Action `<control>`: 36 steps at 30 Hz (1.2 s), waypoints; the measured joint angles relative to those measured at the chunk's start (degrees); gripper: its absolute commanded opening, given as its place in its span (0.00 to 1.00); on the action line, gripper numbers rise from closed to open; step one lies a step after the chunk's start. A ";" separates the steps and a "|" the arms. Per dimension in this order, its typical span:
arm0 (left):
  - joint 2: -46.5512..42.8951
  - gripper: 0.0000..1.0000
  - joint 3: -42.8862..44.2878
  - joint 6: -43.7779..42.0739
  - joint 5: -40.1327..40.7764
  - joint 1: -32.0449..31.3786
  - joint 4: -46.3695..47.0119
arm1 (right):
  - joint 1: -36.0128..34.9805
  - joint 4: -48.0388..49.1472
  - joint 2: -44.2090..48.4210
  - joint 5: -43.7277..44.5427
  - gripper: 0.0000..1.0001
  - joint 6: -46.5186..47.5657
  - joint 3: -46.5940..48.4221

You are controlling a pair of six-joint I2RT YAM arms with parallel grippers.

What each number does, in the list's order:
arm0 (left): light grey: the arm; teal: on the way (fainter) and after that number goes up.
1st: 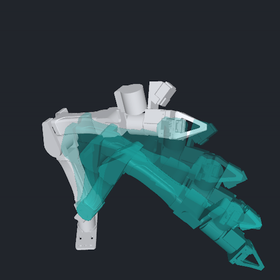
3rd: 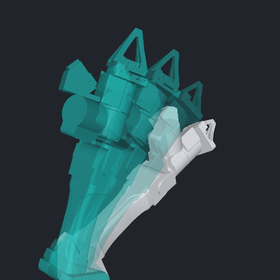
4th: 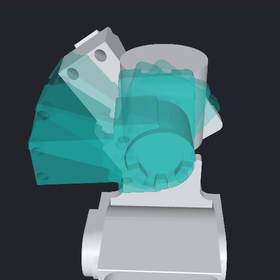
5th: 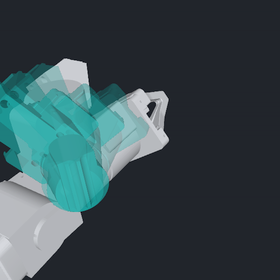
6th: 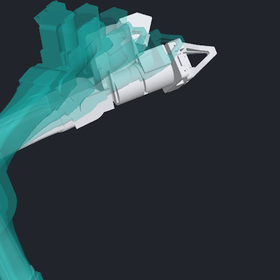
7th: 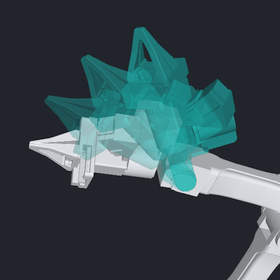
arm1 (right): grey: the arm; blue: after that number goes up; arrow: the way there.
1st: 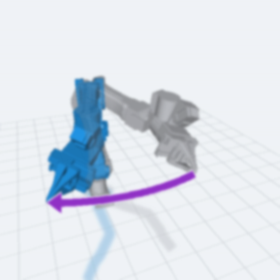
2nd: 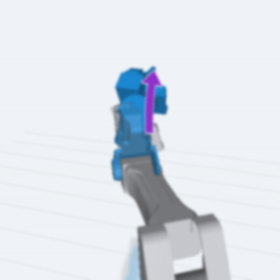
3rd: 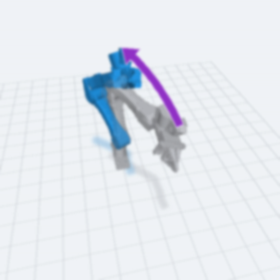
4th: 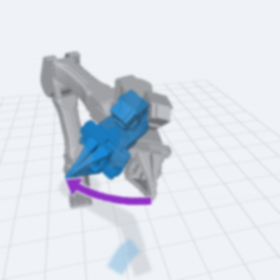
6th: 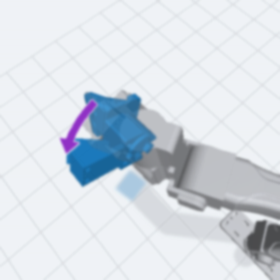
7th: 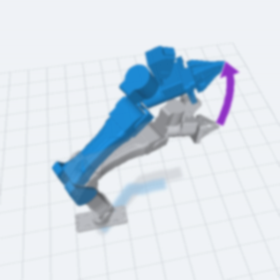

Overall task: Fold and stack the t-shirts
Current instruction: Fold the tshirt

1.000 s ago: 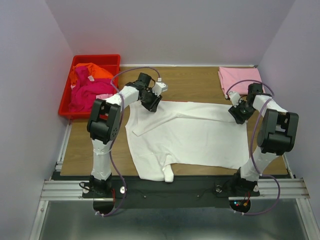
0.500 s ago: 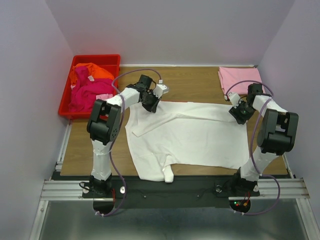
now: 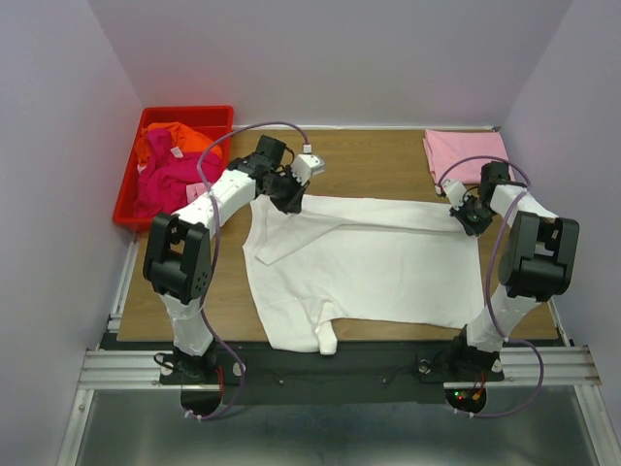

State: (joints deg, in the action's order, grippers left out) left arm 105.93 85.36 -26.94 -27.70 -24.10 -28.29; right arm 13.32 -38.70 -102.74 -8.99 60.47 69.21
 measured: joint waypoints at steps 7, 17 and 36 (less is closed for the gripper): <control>-3.78 0.00 -6.23 -1.95 -1.09 -0.61 -2.64 | 0.00 0.00 0.00 0.22 0.01 0.39 0.00; -7.26 0.00 -13.03 -2.80 -3.74 -5.66 -3.78 | 0.00 0.00 0.00 0.83 0.01 1.31 0.00; -7.85 0.35 -16.22 -0.81 -4.04 -5.29 -3.02 | 0.00 0.09 0.90 1.75 0.01 3.82 -3.39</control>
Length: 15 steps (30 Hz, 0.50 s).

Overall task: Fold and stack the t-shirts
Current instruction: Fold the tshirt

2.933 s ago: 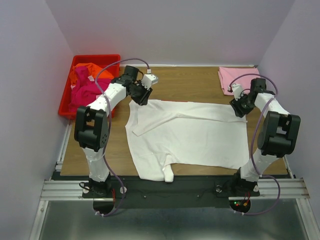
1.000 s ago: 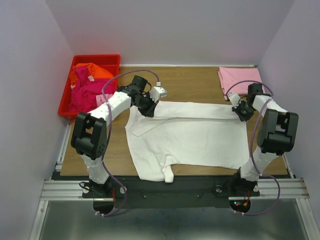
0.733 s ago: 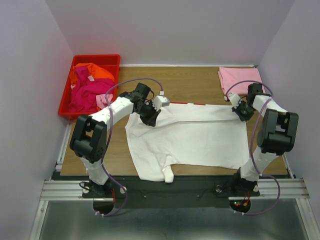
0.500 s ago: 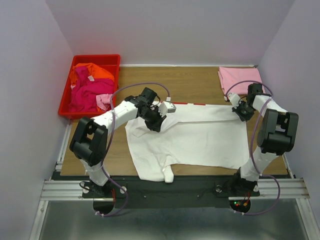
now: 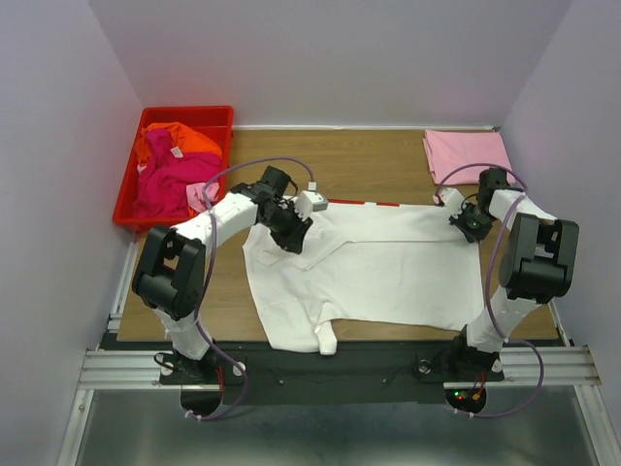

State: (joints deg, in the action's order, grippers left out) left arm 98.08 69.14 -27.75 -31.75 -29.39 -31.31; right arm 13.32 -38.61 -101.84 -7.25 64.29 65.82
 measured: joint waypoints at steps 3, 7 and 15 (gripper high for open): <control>0.11 0.40 3.89 1.86 0.11 6.29 0.22 | 0.00 -0.02 0.04 -0.04 0.13 -0.04 0.00; 2.43 0.43 12.79 3.78 1.16 14.47 2.54 | 0.04 -0.07 0.04 -0.13 0.57 -1.38 0.02; 10.14 0.46 20.28 8.33 1.81 20.83 6.14 | 5.64 -4.35 -0.79 -7.72 0.63 -8.79 10.60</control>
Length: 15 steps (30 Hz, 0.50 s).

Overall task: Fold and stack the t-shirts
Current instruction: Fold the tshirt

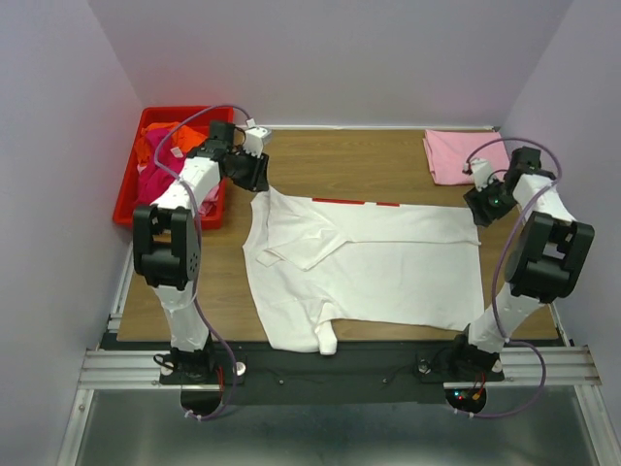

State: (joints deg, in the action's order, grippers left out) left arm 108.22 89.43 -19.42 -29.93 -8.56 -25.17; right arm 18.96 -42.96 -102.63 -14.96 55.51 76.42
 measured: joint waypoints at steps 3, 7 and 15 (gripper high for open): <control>3.56 0.51 0.09 1.46 -0.26 0.42 0.31 | 3.26 -0.31 -2.47 -4.11 0.63 -4.57 6.93; 7.06 0.52 0.26 3.15 -1.05 0.52 0.72 | 6.01 -0.76 -7.45 -8.72 0.62 -11.10 12.33; 9.16 0.53 0.31 5.03 -3.23 1.14 2.75 | 7.54 -1.97 -16.68 -14.47 0.63 -21.46 15.32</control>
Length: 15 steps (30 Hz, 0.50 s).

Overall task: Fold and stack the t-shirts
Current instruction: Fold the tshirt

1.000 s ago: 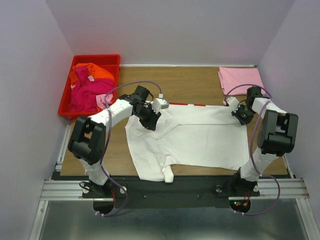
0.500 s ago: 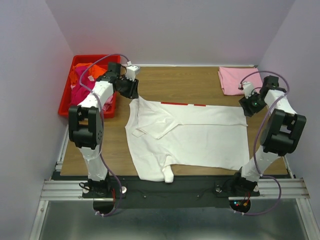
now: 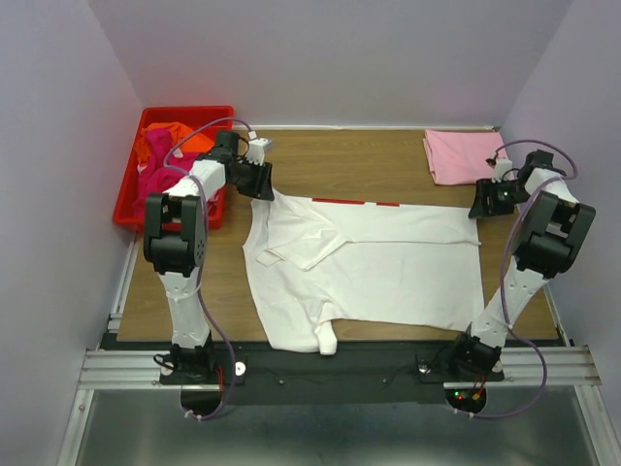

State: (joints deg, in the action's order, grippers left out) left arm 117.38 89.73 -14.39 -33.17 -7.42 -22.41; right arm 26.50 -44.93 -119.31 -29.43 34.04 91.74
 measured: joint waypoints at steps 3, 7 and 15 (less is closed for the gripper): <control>0.48 0.53 0.22 0.31 -1.22 0.22 0.59 | 0.04 -0.13 -1.70 -1.16 0.61 -1.90 0.39; 1.79 0.53 0.31 0.63 -3.04 0.42 1.46 | 0.11 -0.28 -2.36 -2.40 0.59 -3.56 1.25; 3.32 0.53 0.31 1.40 -4.57 0.42 2.54 | 0.17 -0.17 -4.33 -3.74 0.45 -5.14 2.97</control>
State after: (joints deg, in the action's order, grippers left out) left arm 120.70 90.04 -12.99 -37.74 -7.01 -19.88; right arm 26.68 -45.10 -123.63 -33.17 28.91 94.72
